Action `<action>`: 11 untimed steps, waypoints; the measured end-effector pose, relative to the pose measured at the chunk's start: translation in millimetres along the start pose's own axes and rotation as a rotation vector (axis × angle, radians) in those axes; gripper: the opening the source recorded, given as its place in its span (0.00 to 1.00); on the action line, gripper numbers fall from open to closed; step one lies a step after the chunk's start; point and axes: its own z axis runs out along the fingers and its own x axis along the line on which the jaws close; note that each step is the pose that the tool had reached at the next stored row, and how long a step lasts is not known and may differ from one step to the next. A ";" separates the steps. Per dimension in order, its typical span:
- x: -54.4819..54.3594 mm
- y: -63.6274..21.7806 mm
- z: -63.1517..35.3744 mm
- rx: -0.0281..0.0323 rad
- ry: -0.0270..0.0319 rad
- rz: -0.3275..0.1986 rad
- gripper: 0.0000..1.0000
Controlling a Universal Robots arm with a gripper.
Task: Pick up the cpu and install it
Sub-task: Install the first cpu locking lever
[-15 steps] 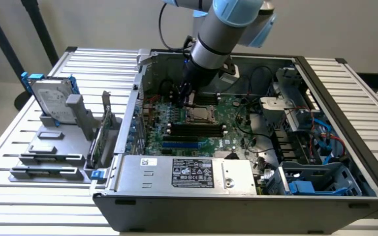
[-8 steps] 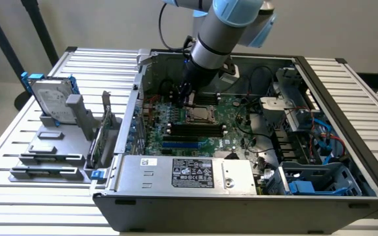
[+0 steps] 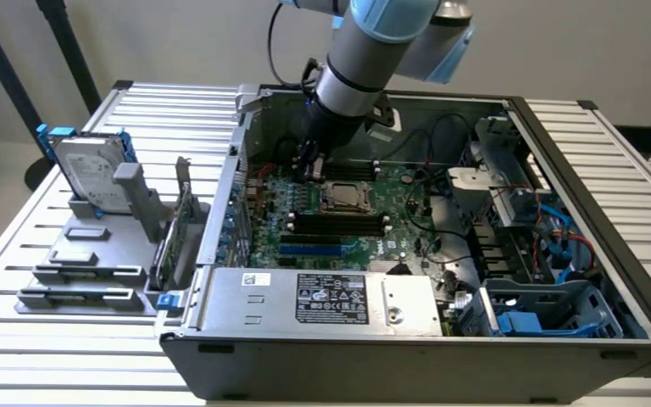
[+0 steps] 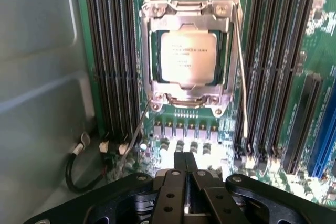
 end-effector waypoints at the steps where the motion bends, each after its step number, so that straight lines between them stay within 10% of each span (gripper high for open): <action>1: 0.2 -2.3 -0.8 -0.0007 0.0030 0.002 0.11; 11: 1.1 -10.0 -4.1 -0.0181 0.0330 0.080 0.11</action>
